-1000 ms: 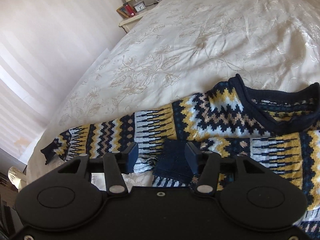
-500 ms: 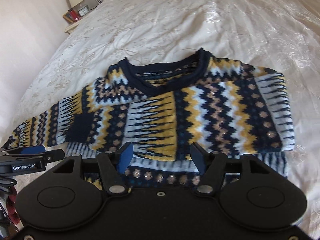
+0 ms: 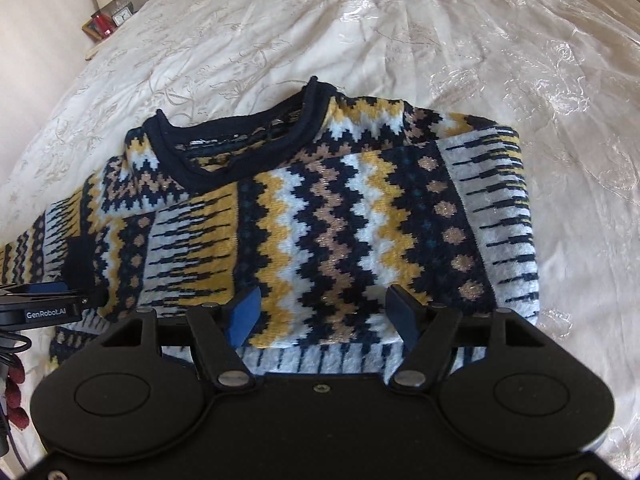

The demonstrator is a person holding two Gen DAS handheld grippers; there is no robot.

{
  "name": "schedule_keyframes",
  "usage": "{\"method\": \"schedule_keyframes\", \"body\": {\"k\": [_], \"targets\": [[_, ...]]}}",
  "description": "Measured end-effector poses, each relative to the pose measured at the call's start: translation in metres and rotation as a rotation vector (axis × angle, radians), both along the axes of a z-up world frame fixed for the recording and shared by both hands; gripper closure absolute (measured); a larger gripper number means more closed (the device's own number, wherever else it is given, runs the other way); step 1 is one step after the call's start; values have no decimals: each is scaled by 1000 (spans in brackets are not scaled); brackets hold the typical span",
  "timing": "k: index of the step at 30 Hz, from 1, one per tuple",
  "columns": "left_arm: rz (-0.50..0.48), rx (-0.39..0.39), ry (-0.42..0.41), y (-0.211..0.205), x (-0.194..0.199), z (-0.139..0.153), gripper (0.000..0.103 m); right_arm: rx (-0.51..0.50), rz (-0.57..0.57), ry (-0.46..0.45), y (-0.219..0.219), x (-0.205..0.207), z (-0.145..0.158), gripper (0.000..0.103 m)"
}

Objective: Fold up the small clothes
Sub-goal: 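Carry the held sleeve across the sweater body with the right gripper, then open the right gripper and lift it off the folded cuff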

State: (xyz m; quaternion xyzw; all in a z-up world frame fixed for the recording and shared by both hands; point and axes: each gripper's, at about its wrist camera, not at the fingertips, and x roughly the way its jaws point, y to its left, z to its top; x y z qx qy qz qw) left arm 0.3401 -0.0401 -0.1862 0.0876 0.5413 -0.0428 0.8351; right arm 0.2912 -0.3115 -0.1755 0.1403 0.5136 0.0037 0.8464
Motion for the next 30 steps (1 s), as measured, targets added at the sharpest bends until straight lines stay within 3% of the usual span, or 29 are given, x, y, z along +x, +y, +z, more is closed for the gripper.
{"method": "schedule_keyframes", "body": {"k": [3,7,12,18,24,26,27,29,30], "targets": [[14,3,-8,2,1,-8,10,-28,-13,15,-9,4,-10,31],[68,-76,5,16,2,-19,0,-38,-20,13,-16,4,-17,31],[70,-86,2,20,1,-25,0,-42,-14,4,-16,3,-12,30],[75,-90,-38,24,2,-22,0,-62,-126,-93,-44,-17,11,28],[79,-86,-42,20,-6,-25,0,-79,-171,-12,-81,-8,-10,29],[78,-85,-34,19,-9,-27,0,-40,-181,15,-88,-3,-16,36],[79,-84,-29,19,-10,-27,0,-22,-180,25,-89,-2,-18,45],[78,-83,-21,19,-8,-26,0,-15,-164,33,-87,1,-18,67],[78,-84,-15,19,-4,-25,0,-40,-154,37,-85,2,-15,83]]}}
